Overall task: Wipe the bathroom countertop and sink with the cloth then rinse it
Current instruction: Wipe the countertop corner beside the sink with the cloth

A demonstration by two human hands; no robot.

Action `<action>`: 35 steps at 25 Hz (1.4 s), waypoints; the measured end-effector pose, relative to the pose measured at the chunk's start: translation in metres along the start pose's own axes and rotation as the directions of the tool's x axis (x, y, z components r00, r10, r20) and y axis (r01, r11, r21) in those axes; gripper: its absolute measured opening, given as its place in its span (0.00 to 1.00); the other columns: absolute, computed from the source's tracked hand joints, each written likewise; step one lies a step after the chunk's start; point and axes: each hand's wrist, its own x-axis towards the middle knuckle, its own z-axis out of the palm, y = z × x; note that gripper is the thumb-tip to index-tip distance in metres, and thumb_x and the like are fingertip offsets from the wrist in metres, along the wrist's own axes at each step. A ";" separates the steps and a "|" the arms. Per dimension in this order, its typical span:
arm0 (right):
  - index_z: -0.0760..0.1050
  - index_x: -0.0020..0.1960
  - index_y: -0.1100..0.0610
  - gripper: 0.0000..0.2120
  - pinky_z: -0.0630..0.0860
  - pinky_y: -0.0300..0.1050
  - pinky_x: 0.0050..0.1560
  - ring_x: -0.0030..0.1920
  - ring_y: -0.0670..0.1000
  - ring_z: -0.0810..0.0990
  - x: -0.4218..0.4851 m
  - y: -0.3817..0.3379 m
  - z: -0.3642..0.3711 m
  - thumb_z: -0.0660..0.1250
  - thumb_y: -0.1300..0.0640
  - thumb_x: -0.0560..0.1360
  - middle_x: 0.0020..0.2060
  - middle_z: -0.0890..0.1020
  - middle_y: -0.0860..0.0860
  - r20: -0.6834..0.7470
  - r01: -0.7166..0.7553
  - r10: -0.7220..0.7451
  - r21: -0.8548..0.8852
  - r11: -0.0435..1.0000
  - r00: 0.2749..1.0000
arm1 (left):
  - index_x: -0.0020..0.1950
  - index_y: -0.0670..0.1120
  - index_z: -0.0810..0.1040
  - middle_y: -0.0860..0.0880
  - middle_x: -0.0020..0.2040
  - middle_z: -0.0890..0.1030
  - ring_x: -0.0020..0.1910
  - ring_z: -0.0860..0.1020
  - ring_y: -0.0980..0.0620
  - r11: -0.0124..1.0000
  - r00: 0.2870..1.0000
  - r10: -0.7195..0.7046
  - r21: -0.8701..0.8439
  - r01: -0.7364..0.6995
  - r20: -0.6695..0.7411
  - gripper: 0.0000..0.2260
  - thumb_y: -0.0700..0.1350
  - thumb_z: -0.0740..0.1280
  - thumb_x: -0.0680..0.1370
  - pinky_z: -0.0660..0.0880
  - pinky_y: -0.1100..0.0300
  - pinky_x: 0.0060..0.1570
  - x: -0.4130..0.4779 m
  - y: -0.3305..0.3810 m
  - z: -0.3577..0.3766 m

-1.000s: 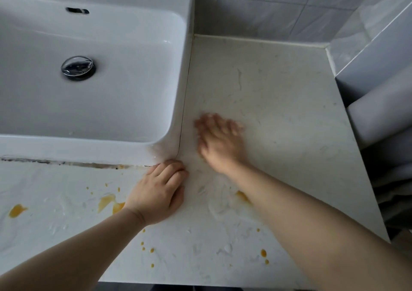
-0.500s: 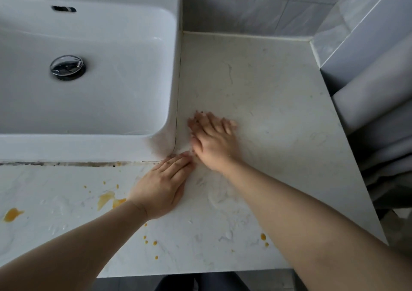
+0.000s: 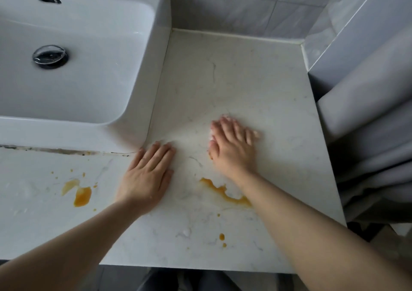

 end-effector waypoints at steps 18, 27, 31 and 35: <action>0.54 0.74 0.39 0.30 0.48 0.63 0.71 0.76 0.49 0.50 -0.006 0.160 -0.032 0.40 0.37 0.73 0.76 0.53 0.43 0.204 -0.174 0.182 -0.056 0.983 0.962 | 0.73 0.45 0.63 0.49 0.73 0.66 0.73 0.61 0.47 0.986 0.990 -0.133 0.109 0.129 0.039 0.28 0.58 0.43 0.79 0.41 0.58 0.70 0.001 0.018 0.002; 0.63 0.72 0.42 0.31 0.55 0.62 0.69 0.74 0.52 0.60 -0.052 0.140 -0.029 0.43 0.39 0.72 0.74 0.63 0.47 0.115 -0.090 0.098 -0.071 0.993 0.989 | 0.72 0.44 0.65 0.48 0.71 0.68 0.71 0.64 0.46 0.983 0.991 -0.129 0.137 0.122 0.045 0.29 0.58 0.42 0.80 0.44 0.56 0.70 0.002 0.019 0.001; 0.68 0.70 0.46 0.28 0.58 0.63 0.67 0.72 0.54 0.64 -0.060 0.128 -0.027 0.45 0.42 0.74 0.72 0.67 0.49 0.003 -0.212 0.212 -0.034 0.977 0.977 | 0.71 0.43 0.67 0.47 0.70 0.70 0.70 0.66 0.44 0.981 0.988 -0.153 0.126 0.147 0.039 0.29 0.58 0.42 0.80 0.43 0.56 0.70 0.002 0.023 -0.001; 0.70 0.68 0.49 0.23 0.60 0.59 0.64 0.69 0.56 0.67 -0.126 0.125 -0.020 0.51 0.46 0.76 0.69 0.72 0.52 -0.014 0.038 -0.039 -0.087 0.995 0.999 | 0.70 0.43 0.69 0.46 0.68 0.72 0.69 0.68 0.42 0.981 0.985 -0.168 0.102 0.165 0.026 0.29 0.57 0.41 0.80 0.52 0.52 0.68 0.000 0.028 -0.001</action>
